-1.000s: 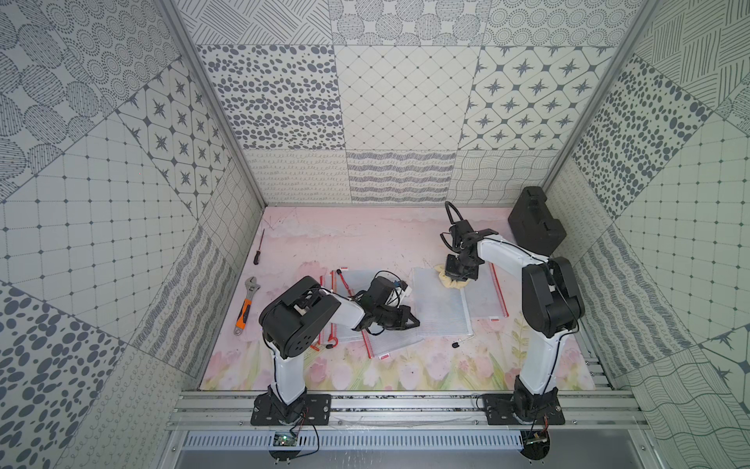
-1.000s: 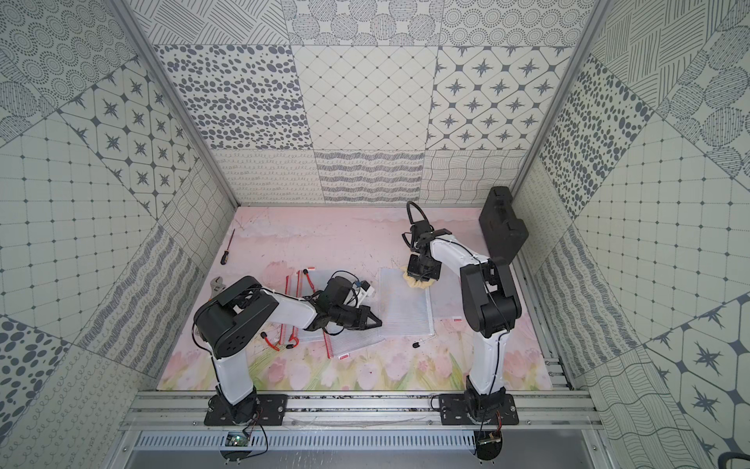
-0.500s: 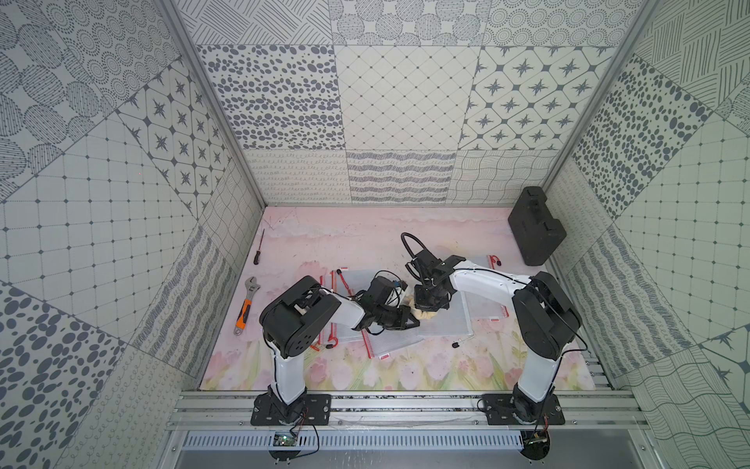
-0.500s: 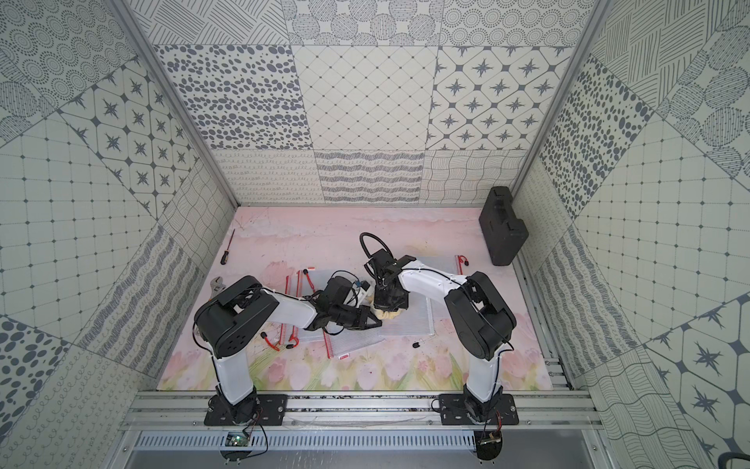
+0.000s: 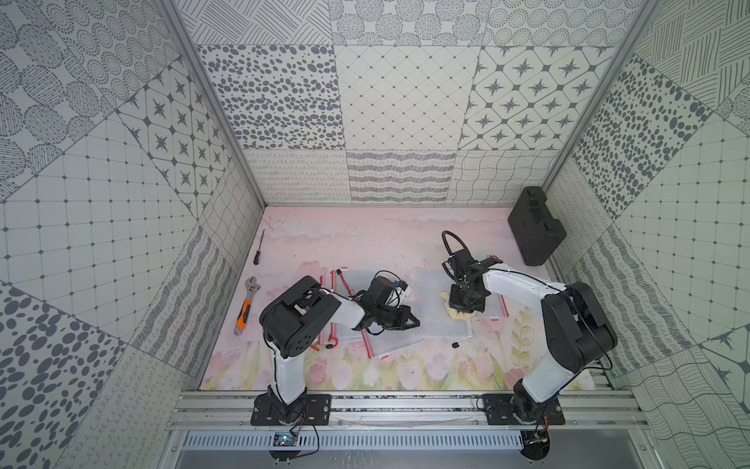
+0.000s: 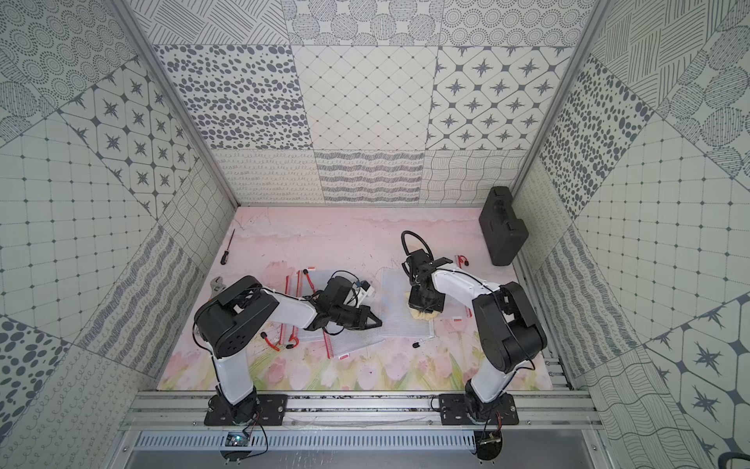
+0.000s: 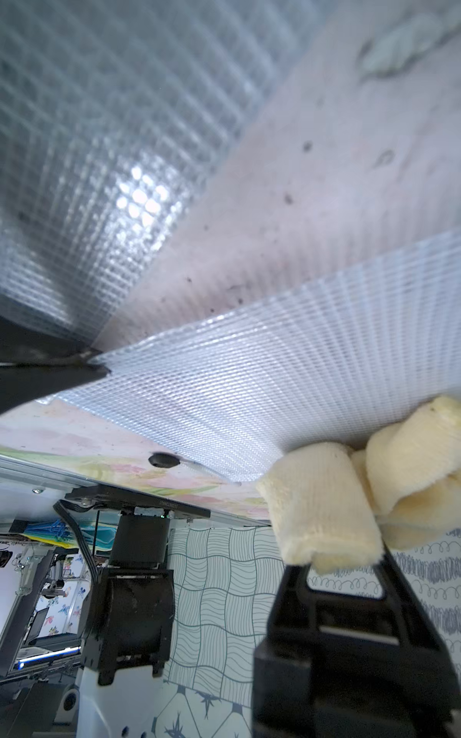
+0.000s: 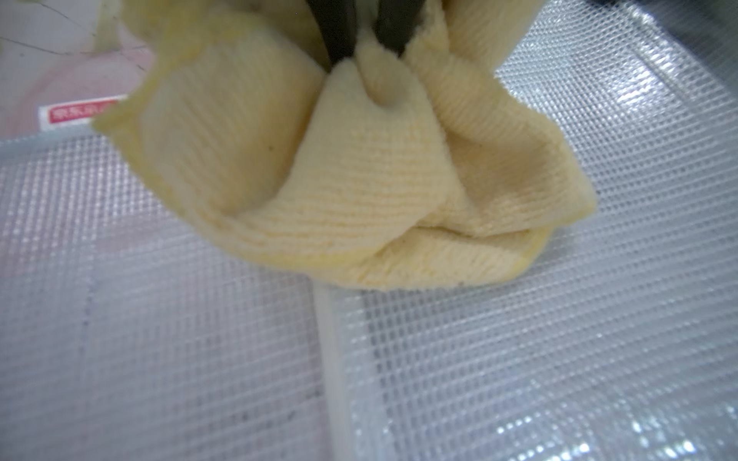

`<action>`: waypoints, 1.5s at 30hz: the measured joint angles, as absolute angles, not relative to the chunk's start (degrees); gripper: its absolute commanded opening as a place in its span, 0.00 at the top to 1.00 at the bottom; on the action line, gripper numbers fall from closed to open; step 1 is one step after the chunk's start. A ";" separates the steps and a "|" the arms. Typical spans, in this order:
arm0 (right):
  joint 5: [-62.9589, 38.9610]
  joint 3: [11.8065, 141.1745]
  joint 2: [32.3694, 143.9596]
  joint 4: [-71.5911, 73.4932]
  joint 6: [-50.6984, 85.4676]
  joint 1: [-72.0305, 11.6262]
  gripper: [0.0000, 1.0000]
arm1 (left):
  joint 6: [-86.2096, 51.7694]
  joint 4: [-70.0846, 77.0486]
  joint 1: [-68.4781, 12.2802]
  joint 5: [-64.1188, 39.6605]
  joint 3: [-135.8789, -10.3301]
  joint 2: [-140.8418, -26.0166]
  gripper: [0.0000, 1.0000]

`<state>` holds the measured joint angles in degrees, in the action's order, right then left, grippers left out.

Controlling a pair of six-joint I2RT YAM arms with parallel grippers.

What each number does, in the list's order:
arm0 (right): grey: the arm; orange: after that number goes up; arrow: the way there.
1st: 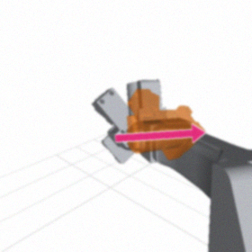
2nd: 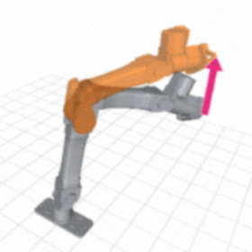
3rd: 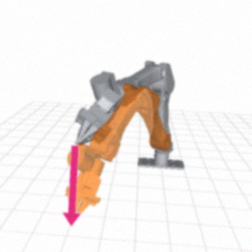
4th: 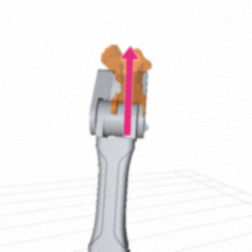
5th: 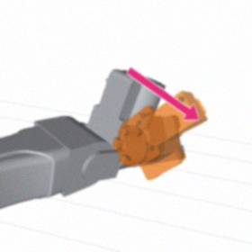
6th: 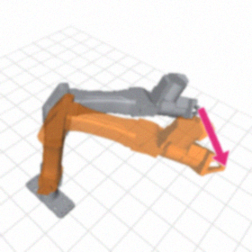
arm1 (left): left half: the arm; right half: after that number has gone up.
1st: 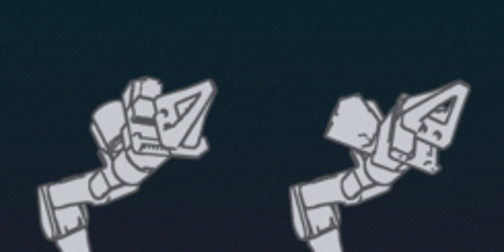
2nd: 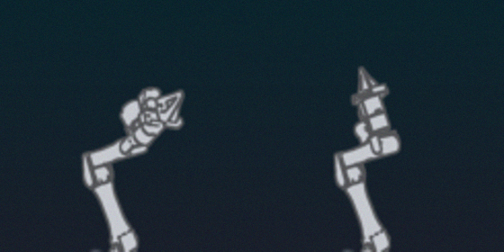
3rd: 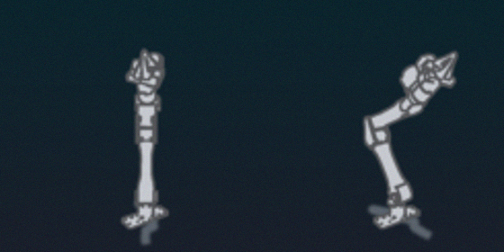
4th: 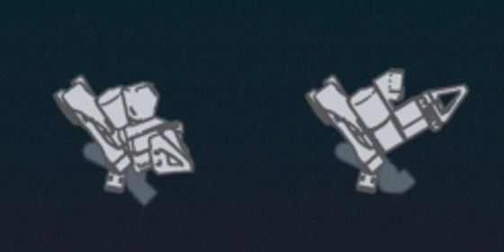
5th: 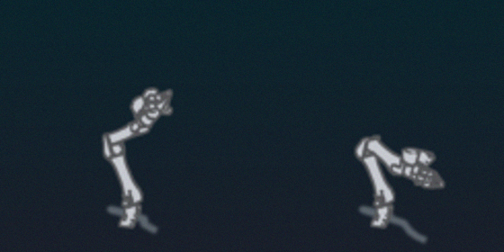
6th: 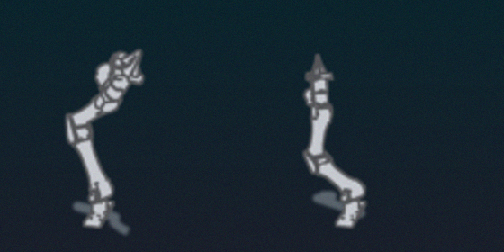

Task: Wipe the document bag
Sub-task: Wipe the dirt from the document bag.

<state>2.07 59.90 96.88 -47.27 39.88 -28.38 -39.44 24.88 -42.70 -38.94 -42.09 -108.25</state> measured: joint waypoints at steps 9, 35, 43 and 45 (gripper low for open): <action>4.40 69.89 106.21 -45.04 42.92 -40.01 1.00 | -39.44 24.86 -42.65 -38.89 -42.09 -108.27 1.00; 0.75 64.69 103.18 -37.65 44.75 -37.78 1.00 | -39.46 24.40 -42.61 -39.20 -42.57 -108.51 1.00; 0.56 54.61 93.65 -40.10 41.54 -21.85 1.00 | -39.44 24.49 -42.48 -39.70 -42.96 -108.95 1.00; 1.39 54.78 93.67 -40.64 41.39 -22.52 1.00 | -39.44 24.47 -42.39 -39.94 -43.05 -109.06 1.00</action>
